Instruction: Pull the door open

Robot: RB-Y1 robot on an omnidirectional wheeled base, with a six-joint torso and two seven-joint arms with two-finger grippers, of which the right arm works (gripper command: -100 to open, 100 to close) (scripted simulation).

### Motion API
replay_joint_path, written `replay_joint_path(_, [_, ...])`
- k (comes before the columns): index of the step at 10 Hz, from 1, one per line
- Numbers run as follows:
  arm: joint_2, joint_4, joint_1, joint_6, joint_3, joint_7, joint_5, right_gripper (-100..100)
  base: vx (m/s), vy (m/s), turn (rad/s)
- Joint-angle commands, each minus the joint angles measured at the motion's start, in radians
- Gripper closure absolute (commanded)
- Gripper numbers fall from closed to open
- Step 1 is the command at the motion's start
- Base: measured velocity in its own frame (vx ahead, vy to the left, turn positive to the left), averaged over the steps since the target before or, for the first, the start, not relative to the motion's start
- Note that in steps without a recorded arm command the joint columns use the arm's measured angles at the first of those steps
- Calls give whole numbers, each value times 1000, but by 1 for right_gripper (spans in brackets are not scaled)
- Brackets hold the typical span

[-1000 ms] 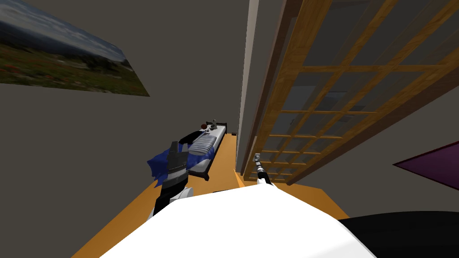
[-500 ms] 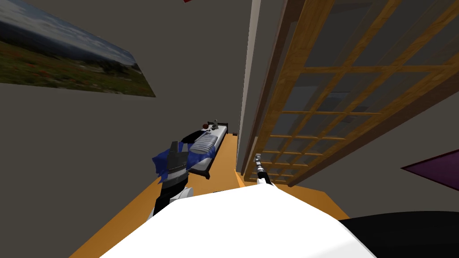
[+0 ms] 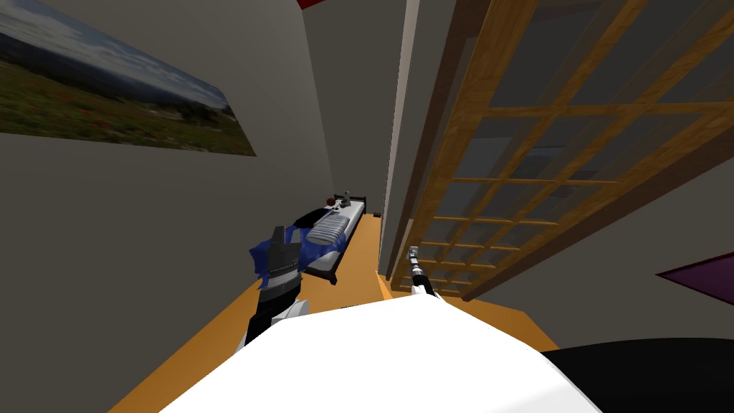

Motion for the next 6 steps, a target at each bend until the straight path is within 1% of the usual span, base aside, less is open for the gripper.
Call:
replay_joint_path(1, [-17,12,9,-3,-12,-50,-19,100,-59,-11,94])
replay_joint_path(2, [-17,12,9,-3,-12,-62,-19,100,-37,-17,50])
replay_joint_path(3, [-20,13,9,-8,-6,-96,-27,100,-23,-9,56])
replay_joint_path(4, [-20,13,9,-8,-6,-103,-27,100,-32,-5,31])
replay_joint_path(5, [-23,15,9,-14,0,-143,-35,100,-36,-20,62])
replay_joint_path(6, [-23,15,9,-14,0,-144,-35,100,-28,-18,44])
